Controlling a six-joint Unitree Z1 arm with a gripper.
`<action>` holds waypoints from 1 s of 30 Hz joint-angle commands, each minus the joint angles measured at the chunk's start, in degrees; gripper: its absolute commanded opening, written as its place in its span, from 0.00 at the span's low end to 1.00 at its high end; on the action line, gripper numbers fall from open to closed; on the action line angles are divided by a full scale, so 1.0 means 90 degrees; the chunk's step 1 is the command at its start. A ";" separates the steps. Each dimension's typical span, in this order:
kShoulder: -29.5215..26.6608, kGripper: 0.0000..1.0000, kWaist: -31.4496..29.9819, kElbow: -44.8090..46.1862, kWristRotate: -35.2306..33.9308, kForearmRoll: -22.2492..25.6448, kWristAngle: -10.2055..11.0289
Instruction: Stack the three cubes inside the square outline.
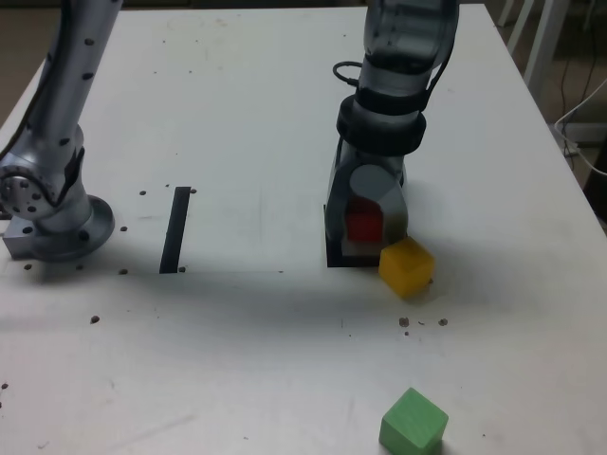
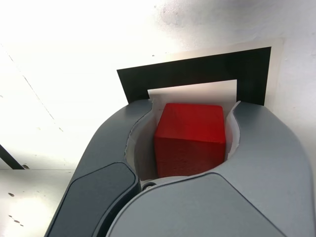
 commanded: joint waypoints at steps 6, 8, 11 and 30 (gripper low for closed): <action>0.0007 0.75 0.0007 0.0040 0.0005 0.0017 -0.0073; 0.0009 0.89 0.0007 0.0043 0.0014 0.0010 -0.0079; 0.0008 0.97 0.0007 0.0045 0.0018 0.0008 -0.0086; -0.0447 0.99 0.0007 0.0123 0.0148 0.0058 0.0697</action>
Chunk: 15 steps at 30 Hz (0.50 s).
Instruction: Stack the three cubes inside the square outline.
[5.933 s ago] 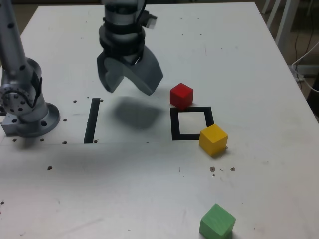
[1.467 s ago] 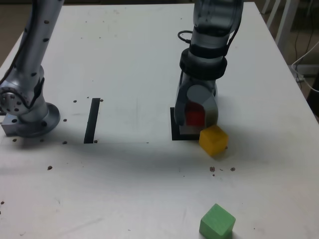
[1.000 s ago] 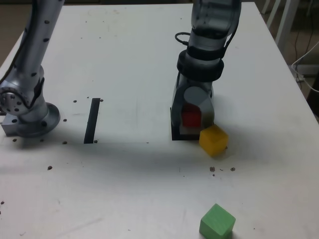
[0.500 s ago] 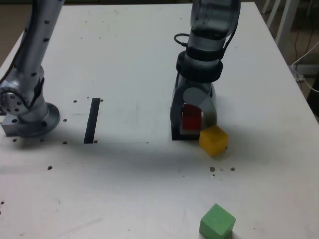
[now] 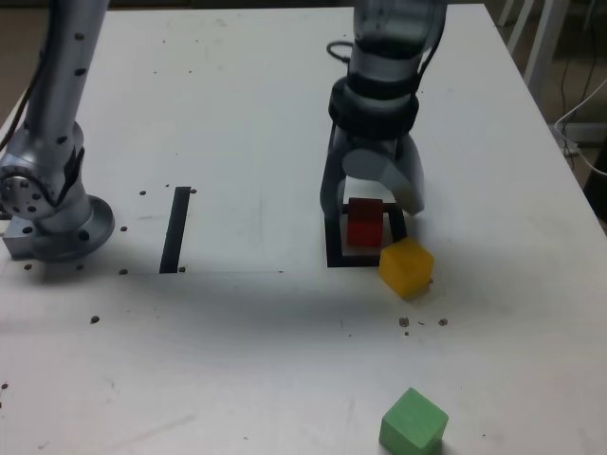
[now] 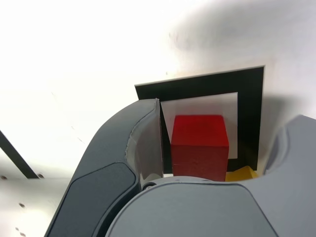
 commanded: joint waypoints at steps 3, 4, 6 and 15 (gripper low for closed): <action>-0.0106 0.99 -0.0017 0.0020 0.0281 0.0022 0.0174; -0.0118 0.99 -0.0032 0.0020 0.0368 0.0021 0.0184; -0.0145 0.99 -0.0076 0.0021 0.0539 0.0017 0.0199; -0.0256 0.99 -0.0358 -0.0205 0.1340 0.0351 0.0489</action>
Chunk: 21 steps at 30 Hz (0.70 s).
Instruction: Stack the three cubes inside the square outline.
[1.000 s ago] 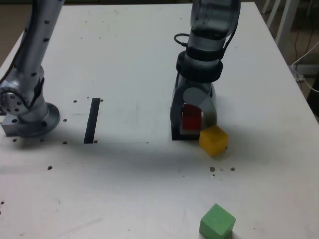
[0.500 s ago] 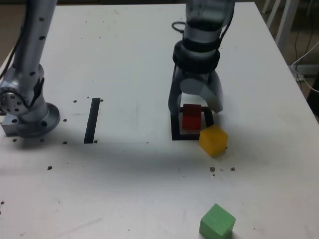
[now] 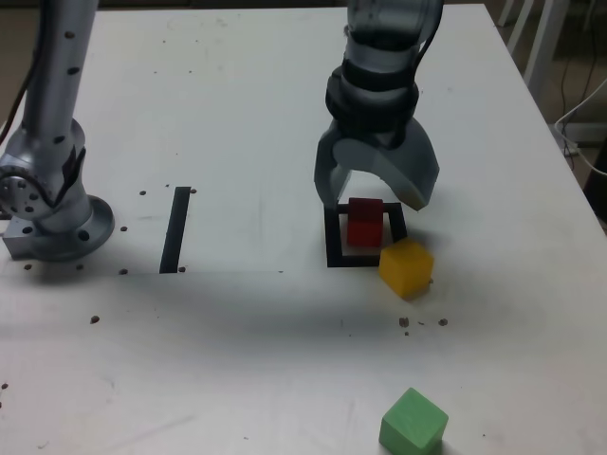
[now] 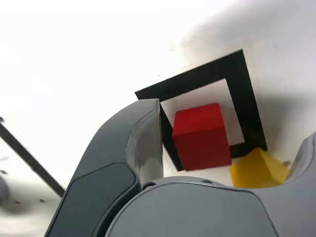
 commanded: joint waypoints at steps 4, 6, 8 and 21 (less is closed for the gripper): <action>-0.0054 0.99 -0.0129 -0.0179 0.0257 0.0496 0.0283; -0.0066 0.99 -0.0175 -0.0222 0.0367 0.0629 0.0360; -0.0077 0.99 -0.0245 -0.0278 0.0519 0.0706 0.0409; -0.0106 0.98 -0.0811 -0.0774 0.1456 0.0972 0.0258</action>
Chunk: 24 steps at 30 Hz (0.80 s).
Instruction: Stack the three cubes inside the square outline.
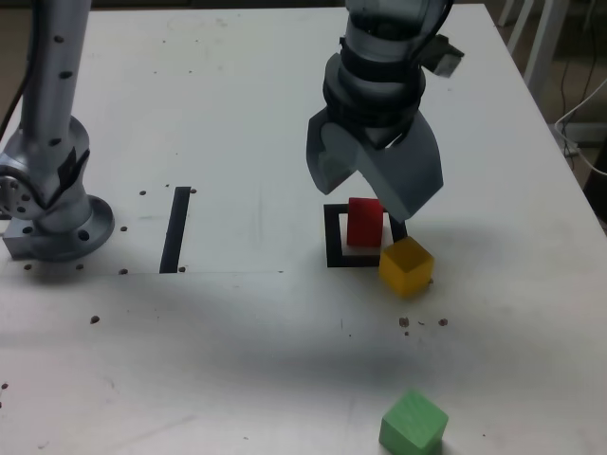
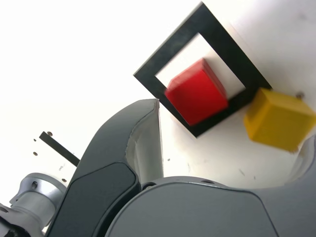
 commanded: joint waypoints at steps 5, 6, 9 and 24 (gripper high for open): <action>0.0019 0.98 -0.0160 -0.0250 0.0228 0.0251 -0.0111; 0.0044 0.98 -0.0181 -0.0284 0.0254 0.0273 -0.0126; 0.0137 0.98 -0.0242 -0.0370 0.0315 0.0302 -0.0155; 0.0635 0.98 -0.0498 -0.0664 0.0332 0.0289 -0.0286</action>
